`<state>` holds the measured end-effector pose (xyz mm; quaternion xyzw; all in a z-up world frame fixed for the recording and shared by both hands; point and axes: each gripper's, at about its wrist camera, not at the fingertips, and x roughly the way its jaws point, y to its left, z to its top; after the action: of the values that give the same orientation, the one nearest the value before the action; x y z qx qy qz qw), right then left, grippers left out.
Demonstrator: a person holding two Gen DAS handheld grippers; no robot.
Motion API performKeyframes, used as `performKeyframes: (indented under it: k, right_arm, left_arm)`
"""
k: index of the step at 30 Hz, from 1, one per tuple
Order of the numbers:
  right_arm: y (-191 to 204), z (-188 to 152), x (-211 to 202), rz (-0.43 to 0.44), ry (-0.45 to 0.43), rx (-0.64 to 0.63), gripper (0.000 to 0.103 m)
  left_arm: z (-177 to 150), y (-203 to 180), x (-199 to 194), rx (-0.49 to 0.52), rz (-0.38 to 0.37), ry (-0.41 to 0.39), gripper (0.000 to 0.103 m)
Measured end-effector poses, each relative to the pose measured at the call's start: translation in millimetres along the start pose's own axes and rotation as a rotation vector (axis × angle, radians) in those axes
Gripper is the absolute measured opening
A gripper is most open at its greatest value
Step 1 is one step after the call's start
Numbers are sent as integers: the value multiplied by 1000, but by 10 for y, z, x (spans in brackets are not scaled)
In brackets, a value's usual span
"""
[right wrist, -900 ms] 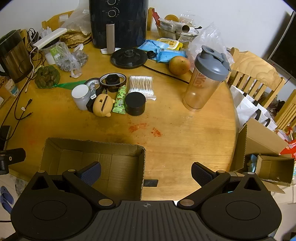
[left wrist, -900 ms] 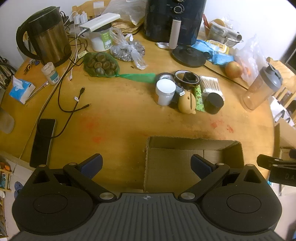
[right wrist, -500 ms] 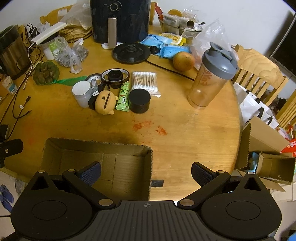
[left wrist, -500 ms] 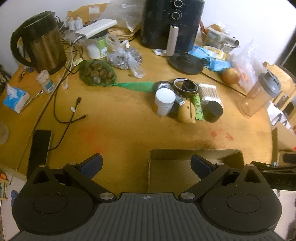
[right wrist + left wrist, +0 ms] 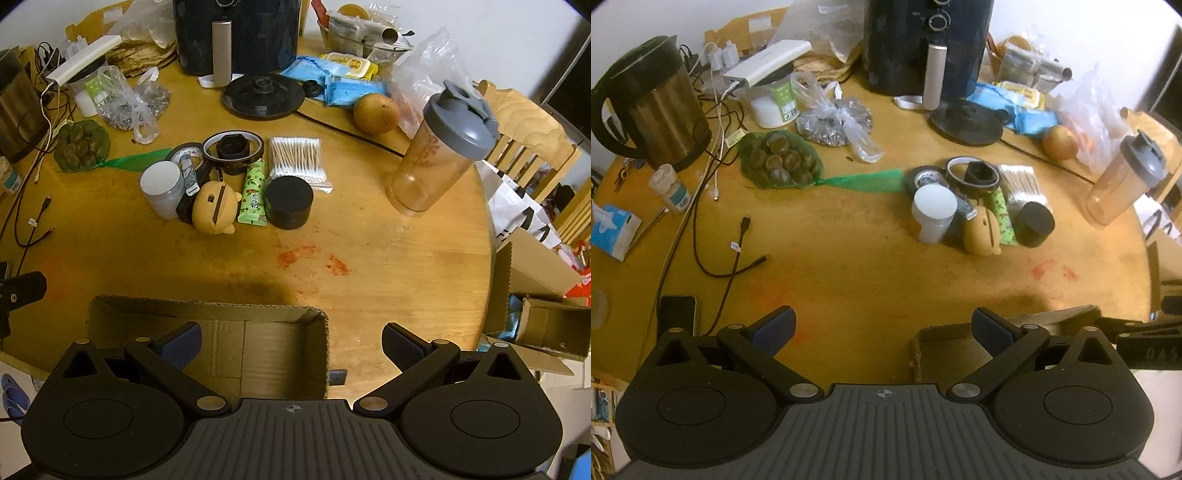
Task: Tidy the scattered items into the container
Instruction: 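Move the left tool over the table toward the white cup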
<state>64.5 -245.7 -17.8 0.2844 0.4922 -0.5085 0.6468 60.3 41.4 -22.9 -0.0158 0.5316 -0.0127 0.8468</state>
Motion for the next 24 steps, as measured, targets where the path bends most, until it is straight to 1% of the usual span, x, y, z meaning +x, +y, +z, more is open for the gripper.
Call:
performKeyframes:
  k: [5,9,13,19,24]
  right_arm:
    - [76,71,57,-9,12,9,103]
    - [120,127,87,-16,20,19,103]
    - [136,180,101,-31,24,32,103]
    - [82,266,81,-45,13,34,103]
    - [34,333,81,-26,-1,16,103]
  left_arm:
    - [84,60,89,18,23,23,103]
    - [181,74,112,42,36,18,103]
    - [279,60,143,55,31,16,103]
    - [357,-42,162,68,33,17,103]
    - [385,-158,112,68,65,15,103]
